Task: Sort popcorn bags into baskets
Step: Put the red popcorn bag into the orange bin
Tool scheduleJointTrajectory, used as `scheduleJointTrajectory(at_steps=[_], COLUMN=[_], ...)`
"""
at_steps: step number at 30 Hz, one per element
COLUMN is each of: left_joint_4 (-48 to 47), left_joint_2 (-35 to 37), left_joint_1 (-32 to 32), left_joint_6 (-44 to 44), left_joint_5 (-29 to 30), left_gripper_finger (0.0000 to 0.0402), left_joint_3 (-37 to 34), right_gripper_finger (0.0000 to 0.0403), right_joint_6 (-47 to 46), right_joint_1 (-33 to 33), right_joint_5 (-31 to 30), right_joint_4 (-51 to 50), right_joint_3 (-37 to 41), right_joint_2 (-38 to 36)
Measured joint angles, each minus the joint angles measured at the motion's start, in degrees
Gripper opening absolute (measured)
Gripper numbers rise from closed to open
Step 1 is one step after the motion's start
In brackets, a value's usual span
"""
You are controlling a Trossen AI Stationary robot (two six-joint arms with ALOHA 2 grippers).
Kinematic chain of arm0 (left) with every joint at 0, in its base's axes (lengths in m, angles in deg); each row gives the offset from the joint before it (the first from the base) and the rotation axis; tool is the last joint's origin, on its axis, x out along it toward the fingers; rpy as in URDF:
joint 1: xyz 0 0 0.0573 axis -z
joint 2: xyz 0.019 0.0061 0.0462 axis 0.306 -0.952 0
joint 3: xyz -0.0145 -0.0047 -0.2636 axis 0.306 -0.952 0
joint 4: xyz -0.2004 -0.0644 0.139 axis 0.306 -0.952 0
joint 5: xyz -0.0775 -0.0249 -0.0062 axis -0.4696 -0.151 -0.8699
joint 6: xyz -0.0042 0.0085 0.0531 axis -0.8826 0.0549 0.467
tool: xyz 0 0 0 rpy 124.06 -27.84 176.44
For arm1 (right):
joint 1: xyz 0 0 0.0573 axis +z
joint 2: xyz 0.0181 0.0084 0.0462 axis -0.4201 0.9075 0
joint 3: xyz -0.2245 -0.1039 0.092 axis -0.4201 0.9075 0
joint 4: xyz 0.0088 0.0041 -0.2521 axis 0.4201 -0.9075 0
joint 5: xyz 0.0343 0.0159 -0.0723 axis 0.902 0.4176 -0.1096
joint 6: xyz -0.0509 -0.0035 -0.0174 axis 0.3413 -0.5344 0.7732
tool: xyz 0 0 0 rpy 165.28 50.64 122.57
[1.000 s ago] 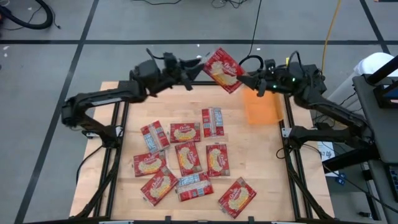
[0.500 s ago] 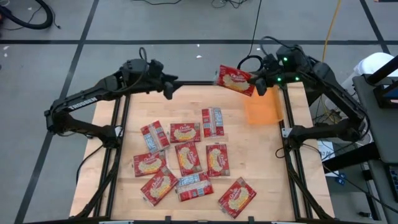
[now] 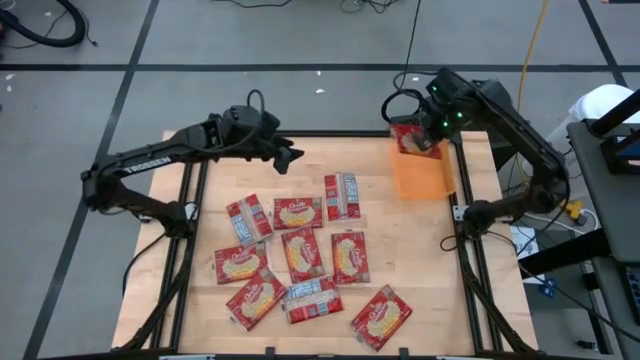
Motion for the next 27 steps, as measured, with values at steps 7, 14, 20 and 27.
scheduleJointTrajectory(at_steps=[7,14,20,27], left_joint_4=[3.3,5.3,6.2,7.8], left_joint_2=[-3.2,-5.5,-5.9,-5.9], left_joint_1=[1.2,1.2,1.2,0.7], left_joint_6=[-1.2,-2.0,-2.7,-2.6], left_joint_5=[0.0,0.0,0.0,0.0], left_gripper_finger=[0.0273,0.0273,0.0273,0.0273], left_joint_3=[0.0,0.1,0.1,0.1], right_gripper_finger=[0.0012,0.0013,0.0013,0.0013], right_joint_6=[5.8,10.1,11.6,13.6], right_joint_1=[-7.0,-11.4,-14.3,-16.0], right_joint_5=[0.0,1.6,5.0,6.2], right_joint_4=[-1.3,-1.4,-1.4,-0.6], right_joint_3=[0.0,0.0,0.0,0.0], right_joint_2=[5.8,12.7,17.4,21.2])
